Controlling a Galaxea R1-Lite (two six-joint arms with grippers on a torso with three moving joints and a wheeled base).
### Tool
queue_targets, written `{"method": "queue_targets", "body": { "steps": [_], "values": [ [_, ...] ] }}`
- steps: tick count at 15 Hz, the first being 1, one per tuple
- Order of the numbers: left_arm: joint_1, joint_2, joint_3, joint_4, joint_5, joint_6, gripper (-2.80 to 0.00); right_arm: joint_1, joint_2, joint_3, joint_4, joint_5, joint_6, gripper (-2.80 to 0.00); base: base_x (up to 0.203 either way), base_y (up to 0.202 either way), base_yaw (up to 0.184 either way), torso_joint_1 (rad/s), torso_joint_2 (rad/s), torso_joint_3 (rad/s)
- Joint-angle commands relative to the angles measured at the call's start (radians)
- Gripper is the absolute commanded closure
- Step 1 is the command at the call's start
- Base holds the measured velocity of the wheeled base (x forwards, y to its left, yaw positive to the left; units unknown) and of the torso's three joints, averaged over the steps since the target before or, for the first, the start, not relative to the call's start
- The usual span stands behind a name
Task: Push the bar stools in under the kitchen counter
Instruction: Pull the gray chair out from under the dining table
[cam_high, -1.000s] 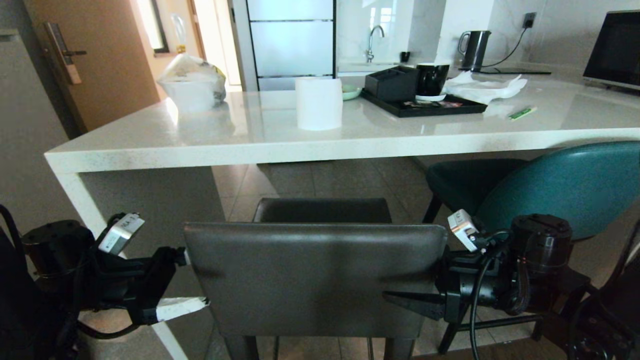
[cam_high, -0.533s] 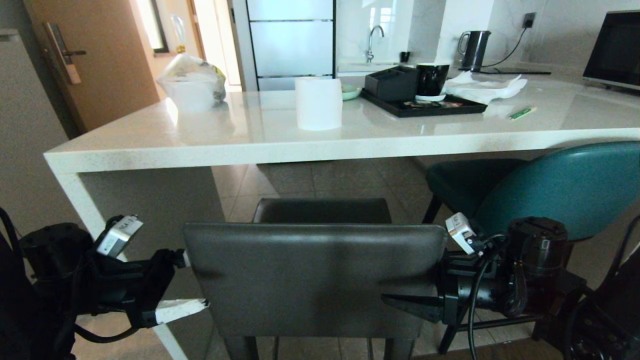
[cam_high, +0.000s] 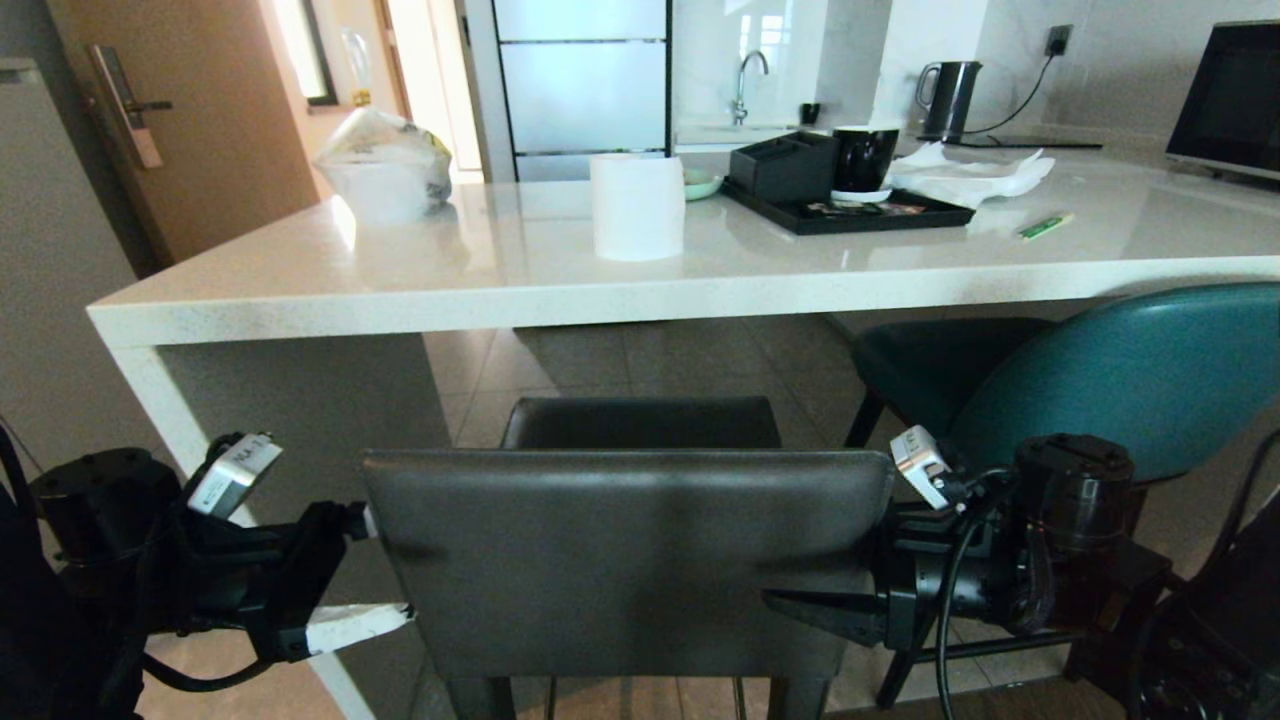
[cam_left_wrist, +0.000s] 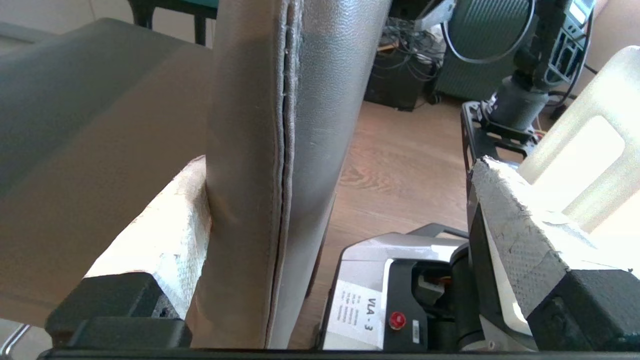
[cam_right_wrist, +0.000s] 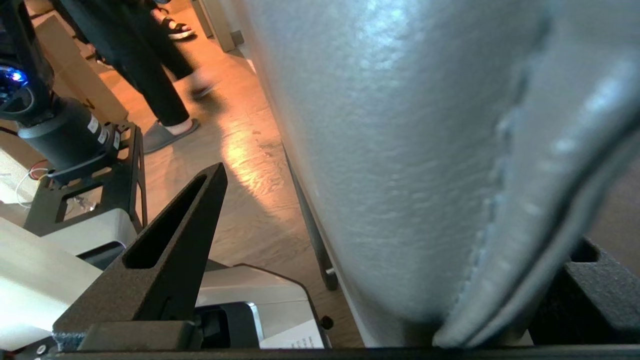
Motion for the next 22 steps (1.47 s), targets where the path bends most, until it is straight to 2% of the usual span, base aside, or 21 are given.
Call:
{"method": "queue_targets", "body": {
  "steps": [1,16,22],
  "values": [
    [-0.001,-0.006,0.003,-0.009,-0.009,0.001,-2.8,0.0,0.001,-0.002,-0.007,0.005,0.0,-2.8,0.0,0.0,0.0,0.0,0.0,0.0],
    [0.002,-0.015,0.026,-0.009,-0.009,0.008,-2.8,0.016,0.026,-0.009,-0.023,0.005,0.001,-2.8,0.0,0.0,0.0,0.0,0.0,0.0],
    [0.002,-0.015,0.039,-0.009,-0.009,0.01,-2.8,0.017,0.026,-0.007,-0.024,0.005,0.001,-2.8,-0.163,0.0,-0.004,0.002,0.0,0.002]
  ]
}}
